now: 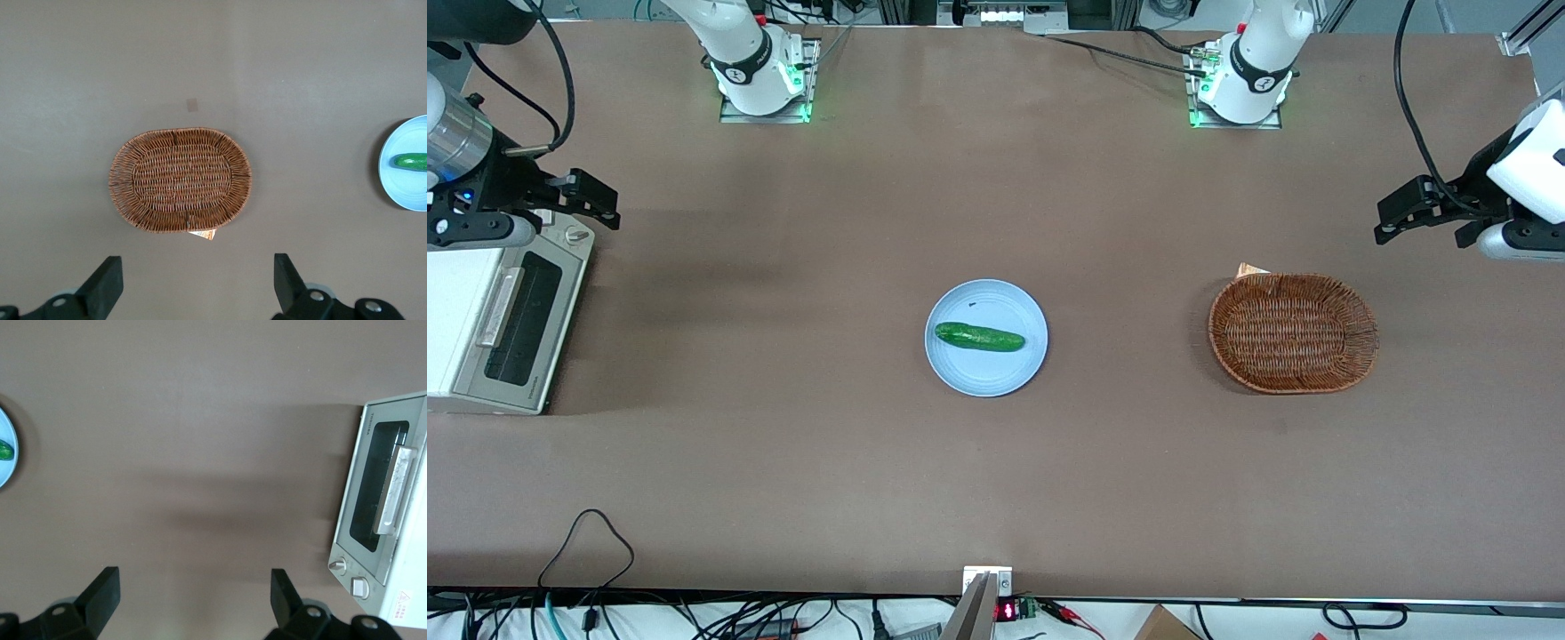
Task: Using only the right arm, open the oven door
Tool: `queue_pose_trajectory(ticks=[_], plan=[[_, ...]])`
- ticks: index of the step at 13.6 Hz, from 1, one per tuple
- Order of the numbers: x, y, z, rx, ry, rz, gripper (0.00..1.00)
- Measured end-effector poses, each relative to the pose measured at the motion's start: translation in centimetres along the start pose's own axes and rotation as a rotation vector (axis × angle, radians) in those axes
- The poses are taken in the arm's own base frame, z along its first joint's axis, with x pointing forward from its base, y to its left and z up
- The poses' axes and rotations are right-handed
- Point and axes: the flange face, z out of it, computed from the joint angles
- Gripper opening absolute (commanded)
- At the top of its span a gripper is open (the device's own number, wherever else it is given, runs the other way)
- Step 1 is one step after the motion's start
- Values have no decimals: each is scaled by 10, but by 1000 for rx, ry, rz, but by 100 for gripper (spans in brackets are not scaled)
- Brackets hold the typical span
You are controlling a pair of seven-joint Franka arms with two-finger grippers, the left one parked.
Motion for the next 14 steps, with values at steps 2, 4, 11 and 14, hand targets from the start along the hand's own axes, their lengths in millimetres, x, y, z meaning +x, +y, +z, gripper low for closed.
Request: queue_pose_trajectory(ticks=[2, 4, 11, 14], plan=[[0, 5, 2, -10, -7, 7, 98], [0, 11, 4, -16, -12, 15, 91], [-1, 10, 11, -1, -47, 16, 0], [-2, 9, 12, 4, -52, 17, 0]])
